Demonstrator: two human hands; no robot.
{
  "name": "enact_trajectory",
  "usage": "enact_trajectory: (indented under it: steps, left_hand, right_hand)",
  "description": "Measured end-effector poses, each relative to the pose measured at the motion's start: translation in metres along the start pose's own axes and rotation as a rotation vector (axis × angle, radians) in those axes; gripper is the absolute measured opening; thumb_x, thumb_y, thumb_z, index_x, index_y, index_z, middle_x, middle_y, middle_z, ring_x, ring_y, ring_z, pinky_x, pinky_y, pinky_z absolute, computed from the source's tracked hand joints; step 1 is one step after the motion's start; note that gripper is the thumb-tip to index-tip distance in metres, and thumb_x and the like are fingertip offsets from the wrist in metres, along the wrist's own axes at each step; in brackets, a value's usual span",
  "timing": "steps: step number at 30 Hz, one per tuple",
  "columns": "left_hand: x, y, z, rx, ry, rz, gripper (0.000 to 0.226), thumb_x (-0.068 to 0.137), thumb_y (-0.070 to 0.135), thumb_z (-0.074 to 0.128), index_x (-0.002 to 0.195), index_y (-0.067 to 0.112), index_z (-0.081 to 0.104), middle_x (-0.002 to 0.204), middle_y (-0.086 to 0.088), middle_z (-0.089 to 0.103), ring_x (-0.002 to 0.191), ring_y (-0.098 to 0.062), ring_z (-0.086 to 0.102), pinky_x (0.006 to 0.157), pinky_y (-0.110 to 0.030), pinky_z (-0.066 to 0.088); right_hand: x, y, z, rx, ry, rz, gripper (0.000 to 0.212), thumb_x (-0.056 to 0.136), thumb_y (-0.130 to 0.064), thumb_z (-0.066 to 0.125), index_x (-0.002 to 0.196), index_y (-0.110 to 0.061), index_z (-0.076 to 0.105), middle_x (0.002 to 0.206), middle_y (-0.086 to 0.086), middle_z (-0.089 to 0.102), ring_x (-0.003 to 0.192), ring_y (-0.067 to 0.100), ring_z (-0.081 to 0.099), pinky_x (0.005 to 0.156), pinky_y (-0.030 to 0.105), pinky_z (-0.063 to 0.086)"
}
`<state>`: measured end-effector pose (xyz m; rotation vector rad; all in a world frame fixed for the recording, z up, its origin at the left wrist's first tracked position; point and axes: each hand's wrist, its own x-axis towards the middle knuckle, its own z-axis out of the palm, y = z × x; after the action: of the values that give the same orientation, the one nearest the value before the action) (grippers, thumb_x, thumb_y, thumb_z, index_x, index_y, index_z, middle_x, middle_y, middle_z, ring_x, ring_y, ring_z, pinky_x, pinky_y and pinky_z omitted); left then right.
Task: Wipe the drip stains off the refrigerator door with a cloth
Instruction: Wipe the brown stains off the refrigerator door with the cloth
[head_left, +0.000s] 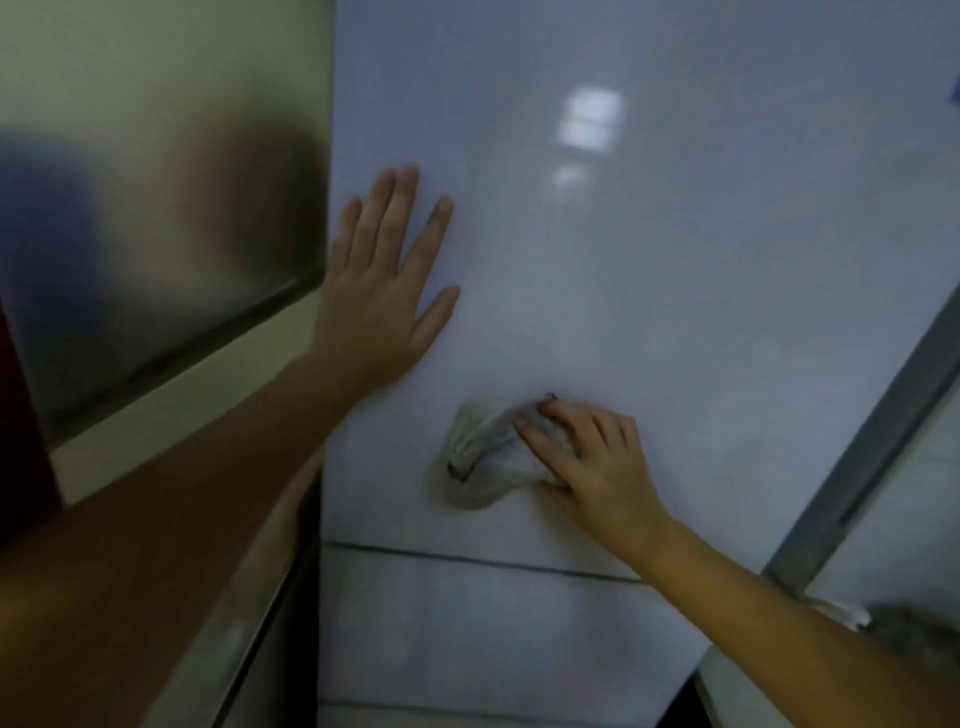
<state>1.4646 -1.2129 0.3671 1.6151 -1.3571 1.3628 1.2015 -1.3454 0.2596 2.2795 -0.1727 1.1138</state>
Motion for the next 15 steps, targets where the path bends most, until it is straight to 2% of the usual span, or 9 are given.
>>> enact_trajectory:
  steps: [3, 9, 11, 15]
  left_hand:
    - [0.004, -0.002, -0.002, 0.035, -0.025, 0.006, 0.069, 0.106, 0.051, 0.037, 0.16, 0.009, 0.027, 0.165, -0.027, 0.021, 0.155, -0.044, 0.018, 0.127, -0.055, 0.013]
    - [-0.029, 0.001, -0.009, 0.006, -0.08, 0.004, 0.068, 0.106, 0.049, 0.042, 0.157, 0.005, 0.033, 0.163, -0.028, 0.026, 0.153, -0.044, 0.023, 0.125, -0.055, 0.021]
    - [-0.048, 0.001, -0.01, 0.026, -0.137, 0.027, 0.071, 0.104, 0.05, 0.045, 0.158, 0.006, 0.031, 0.164, -0.027, 0.024, 0.154, -0.043, 0.021, 0.126, -0.055, 0.02]
    - [-0.06, -0.005, -0.014, 0.07, -0.212, 0.082, 0.075, 0.104, 0.052, 0.044, 0.161, 0.009, 0.022, 0.167, -0.025, 0.018, 0.156, -0.04, 0.016, 0.128, -0.051, 0.016]
  right_hand:
    - [-0.03, -0.035, 0.024, 0.036, -0.081, -0.006, 0.053, 0.086, -0.017, 0.082, 0.136, -0.023, 0.066, 0.134, 0.011, 0.063, 0.113, 0.032, 0.06, 0.09, 0.041, 0.042]
    - [-0.017, -0.098, 0.071, 0.086, -0.065, -0.124, 0.042, 0.09, -0.022, 0.072, 0.131, -0.02, 0.067, 0.132, 0.009, 0.065, 0.11, 0.03, 0.056, 0.088, 0.04, 0.04]
    - [-0.024, -0.115, 0.087, 0.082, -0.066, -0.196, 0.036, 0.092, -0.014, 0.065, 0.128, -0.019, 0.067, 0.131, 0.01, 0.065, 0.109, 0.031, 0.057, 0.087, 0.041, 0.043]
    - [-0.065, -0.105, 0.085, 0.069, -0.091, -0.198, 0.033, 0.095, -0.009, 0.062, 0.125, -0.02, 0.07, 0.131, 0.007, 0.066, 0.109, 0.029, 0.057, 0.087, 0.04, 0.045]
